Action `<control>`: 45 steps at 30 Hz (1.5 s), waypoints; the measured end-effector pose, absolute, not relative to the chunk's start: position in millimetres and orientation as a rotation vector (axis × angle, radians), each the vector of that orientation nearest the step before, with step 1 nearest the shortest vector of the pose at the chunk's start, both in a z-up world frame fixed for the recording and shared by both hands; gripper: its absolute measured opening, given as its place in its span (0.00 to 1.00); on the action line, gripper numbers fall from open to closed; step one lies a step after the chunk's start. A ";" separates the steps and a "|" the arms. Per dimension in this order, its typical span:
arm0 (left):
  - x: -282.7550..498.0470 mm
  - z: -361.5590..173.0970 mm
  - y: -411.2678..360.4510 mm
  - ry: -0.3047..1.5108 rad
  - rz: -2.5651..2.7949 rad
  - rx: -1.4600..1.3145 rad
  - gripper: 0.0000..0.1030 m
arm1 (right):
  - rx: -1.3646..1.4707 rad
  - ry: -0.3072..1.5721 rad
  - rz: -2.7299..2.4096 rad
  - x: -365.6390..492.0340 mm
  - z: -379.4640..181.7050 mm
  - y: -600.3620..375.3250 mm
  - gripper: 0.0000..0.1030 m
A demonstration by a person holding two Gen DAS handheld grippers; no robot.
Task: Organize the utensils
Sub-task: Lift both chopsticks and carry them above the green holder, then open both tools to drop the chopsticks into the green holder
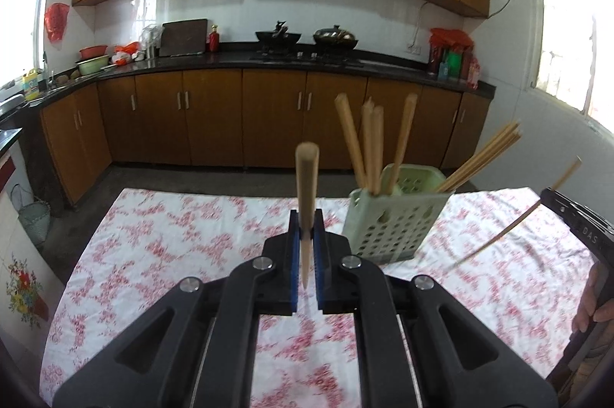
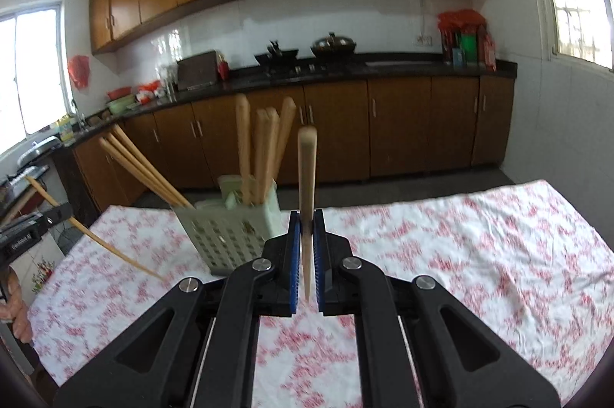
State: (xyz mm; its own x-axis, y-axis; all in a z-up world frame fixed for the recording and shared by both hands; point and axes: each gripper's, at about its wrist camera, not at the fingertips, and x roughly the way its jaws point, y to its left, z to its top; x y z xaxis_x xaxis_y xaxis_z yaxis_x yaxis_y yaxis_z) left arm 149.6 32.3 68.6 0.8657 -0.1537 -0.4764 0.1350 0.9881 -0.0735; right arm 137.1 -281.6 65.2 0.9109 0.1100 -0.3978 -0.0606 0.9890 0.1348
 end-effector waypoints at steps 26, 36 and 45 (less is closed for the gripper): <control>183.9 154.7 -37.0 0.209 -0.249 -0.107 0.08 | 0.177 0.008 0.136 171.2 140.3 -256.0 0.07; 217.7 112.2 -41.1 0.263 -0.240 -0.092 0.08 | 0.182 0.101 0.144 195.4 108.5 -253.7 0.08; 195.1 123.6 -19.1 0.241 -0.210 -0.109 0.46 | 0.153 0.102 0.106 160.2 124.9 -267.8 0.47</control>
State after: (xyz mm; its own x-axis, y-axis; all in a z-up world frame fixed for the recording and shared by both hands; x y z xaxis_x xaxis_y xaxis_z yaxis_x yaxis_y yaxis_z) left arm 195.1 -19.1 123.5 0.9494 -0.2194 -0.2246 0.1933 0.9721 -0.1325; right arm 160.2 -267.8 124.9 0.9893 0.1125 -0.0932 -0.0969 0.9827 0.1576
